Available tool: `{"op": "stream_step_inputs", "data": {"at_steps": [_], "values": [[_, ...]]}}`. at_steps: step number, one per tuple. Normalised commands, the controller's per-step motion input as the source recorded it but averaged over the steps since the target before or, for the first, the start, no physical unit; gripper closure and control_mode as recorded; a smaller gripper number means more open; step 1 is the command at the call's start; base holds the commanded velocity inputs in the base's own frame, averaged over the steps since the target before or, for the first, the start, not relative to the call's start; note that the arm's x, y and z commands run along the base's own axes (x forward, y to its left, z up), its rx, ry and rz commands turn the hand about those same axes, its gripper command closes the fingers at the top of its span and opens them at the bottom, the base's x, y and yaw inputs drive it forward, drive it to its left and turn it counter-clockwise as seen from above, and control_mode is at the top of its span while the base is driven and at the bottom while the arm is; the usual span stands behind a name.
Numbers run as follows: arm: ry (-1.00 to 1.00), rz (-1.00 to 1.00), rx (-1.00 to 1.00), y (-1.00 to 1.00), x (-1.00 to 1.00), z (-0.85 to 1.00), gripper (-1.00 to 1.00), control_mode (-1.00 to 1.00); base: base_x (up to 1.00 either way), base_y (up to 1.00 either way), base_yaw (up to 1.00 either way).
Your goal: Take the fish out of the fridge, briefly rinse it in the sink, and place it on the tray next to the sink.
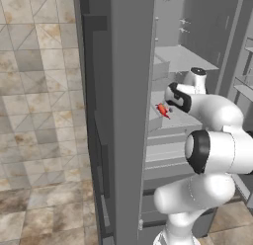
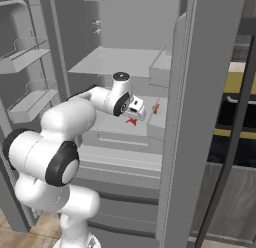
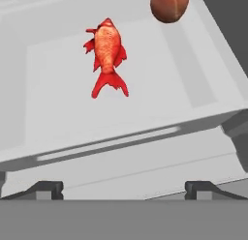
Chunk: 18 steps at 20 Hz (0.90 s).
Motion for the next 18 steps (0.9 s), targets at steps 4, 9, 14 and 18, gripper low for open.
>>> {"op": "stream_step_inputs", "data": {"at_steps": [4,9,14,18], "values": [[0.00,0.00,0.00,-0.03,0.35,-0.22,-1.00,-1.00,0.00,0.00,0.00],[0.00,0.00,0.00,0.18,0.61,-0.21,-1.00,-1.00,0.00,0.00,0.00],[0.00,0.00,0.00,0.07,0.55,-0.16,-1.00,-1.00,0.00,0.00,0.00],[0.00,0.00,0.00,0.00,0.30,-0.31,-1.00,-1.00,0.00,0.00,0.00]]}}
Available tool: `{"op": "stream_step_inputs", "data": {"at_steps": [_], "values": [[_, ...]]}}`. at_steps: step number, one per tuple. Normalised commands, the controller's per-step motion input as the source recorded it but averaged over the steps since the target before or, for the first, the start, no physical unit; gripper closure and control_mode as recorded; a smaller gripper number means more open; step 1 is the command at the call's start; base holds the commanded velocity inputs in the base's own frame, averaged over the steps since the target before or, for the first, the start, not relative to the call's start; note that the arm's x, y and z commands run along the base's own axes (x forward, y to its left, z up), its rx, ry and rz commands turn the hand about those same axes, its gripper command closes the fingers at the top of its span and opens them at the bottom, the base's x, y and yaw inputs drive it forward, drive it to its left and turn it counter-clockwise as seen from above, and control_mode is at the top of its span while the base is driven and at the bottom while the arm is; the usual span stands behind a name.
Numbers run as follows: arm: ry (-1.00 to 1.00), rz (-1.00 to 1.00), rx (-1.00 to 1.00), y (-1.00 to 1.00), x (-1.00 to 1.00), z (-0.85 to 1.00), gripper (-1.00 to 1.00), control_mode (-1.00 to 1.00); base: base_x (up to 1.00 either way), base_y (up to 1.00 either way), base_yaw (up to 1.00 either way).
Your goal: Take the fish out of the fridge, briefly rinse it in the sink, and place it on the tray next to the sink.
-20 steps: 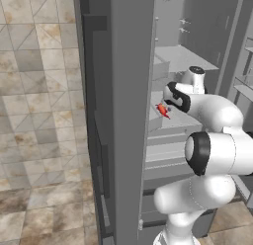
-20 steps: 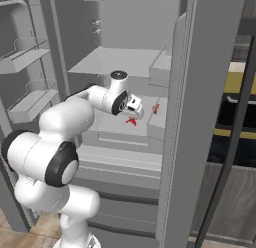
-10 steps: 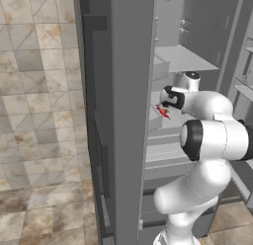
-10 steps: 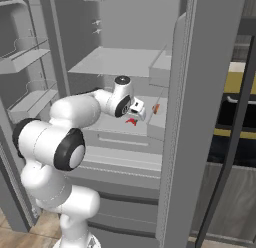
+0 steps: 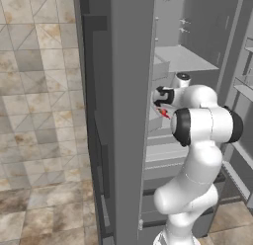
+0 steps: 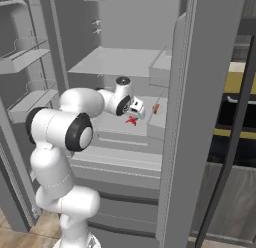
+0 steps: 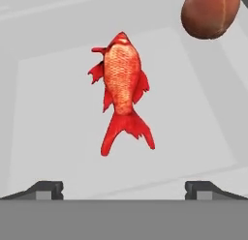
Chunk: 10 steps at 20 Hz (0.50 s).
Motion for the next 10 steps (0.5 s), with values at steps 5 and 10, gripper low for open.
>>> {"op": "stream_step_inputs", "data": {"at_steps": [5,10], "values": [[0.00,0.00,0.00,0.00,0.15,-0.36,-1.00,-1.00,0.00,0.00,0.00],[0.00,0.00,0.00,0.00,0.39,-0.26,-1.00,-1.00,0.00,0.00,0.00]]}}
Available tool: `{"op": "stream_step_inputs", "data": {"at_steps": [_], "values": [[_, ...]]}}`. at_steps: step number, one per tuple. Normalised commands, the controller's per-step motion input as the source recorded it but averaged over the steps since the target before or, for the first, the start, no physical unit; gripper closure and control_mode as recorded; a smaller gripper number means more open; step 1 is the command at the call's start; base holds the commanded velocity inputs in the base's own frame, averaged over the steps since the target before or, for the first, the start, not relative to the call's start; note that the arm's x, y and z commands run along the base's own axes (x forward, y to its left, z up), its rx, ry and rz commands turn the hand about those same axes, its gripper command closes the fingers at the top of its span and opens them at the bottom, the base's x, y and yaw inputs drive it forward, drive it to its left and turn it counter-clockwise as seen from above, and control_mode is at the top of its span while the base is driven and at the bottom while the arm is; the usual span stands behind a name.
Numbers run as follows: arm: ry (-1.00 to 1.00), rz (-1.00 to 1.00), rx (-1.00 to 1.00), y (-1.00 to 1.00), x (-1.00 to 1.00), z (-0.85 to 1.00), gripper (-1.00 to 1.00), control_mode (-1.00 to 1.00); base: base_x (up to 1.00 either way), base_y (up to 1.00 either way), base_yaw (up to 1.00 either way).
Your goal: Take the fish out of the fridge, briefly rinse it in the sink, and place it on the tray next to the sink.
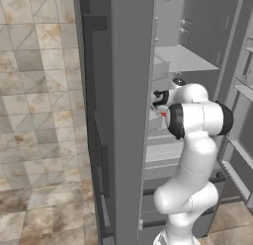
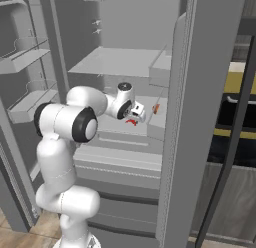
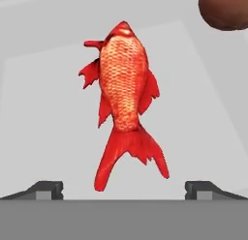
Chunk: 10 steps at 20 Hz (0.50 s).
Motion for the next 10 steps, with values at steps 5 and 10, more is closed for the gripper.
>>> {"op": "stream_step_inputs", "data": {"at_steps": [5,10], "values": [[0.00,0.00,0.00,-0.01,0.50,-0.16,-1.00,-1.00,0.00,0.00,0.00],[0.00,0.00,0.00,-0.15,0.44,-0.09,-1.00,-1.00,0.00,0.00,0.00]]}}
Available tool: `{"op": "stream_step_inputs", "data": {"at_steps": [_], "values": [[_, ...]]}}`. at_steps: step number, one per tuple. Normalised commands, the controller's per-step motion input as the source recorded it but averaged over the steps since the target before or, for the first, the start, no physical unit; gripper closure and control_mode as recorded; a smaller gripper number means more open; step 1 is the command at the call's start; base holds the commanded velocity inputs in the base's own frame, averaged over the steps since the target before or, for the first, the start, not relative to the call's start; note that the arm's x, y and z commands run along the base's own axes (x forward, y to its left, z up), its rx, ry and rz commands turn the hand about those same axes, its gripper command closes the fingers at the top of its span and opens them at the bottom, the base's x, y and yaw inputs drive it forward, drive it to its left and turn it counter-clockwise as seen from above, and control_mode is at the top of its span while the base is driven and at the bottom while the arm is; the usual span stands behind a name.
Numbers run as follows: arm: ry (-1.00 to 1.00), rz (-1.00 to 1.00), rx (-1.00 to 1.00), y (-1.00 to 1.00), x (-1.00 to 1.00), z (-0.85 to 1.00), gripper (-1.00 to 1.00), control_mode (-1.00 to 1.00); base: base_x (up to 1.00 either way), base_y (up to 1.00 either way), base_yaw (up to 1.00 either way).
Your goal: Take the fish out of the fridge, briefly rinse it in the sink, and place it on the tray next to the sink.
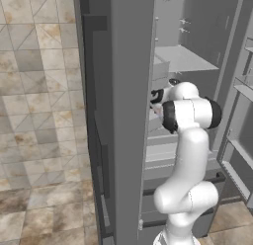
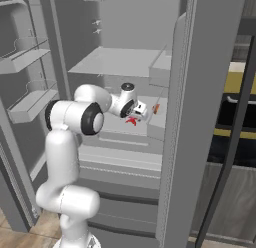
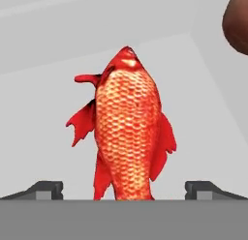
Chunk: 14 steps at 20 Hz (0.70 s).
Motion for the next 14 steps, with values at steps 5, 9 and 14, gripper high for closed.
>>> {"op": "stream_step_inputs", "data": {"at_steps": [5,9,14], "values": [[0.00,0.00,0.00,-0.20,0.40,-0.12,-1.00,-1.00,0.00,0.00,0.00],[0.00,0.00,0.00,-0.05,0.24,-0.23,-1.00,-1.00,0.00,0.00,0.00],[0.00,0.00,0.00,0.00,0.00,-0.34,-1.00,-1.00,0.00,0.00,0.00]]}}
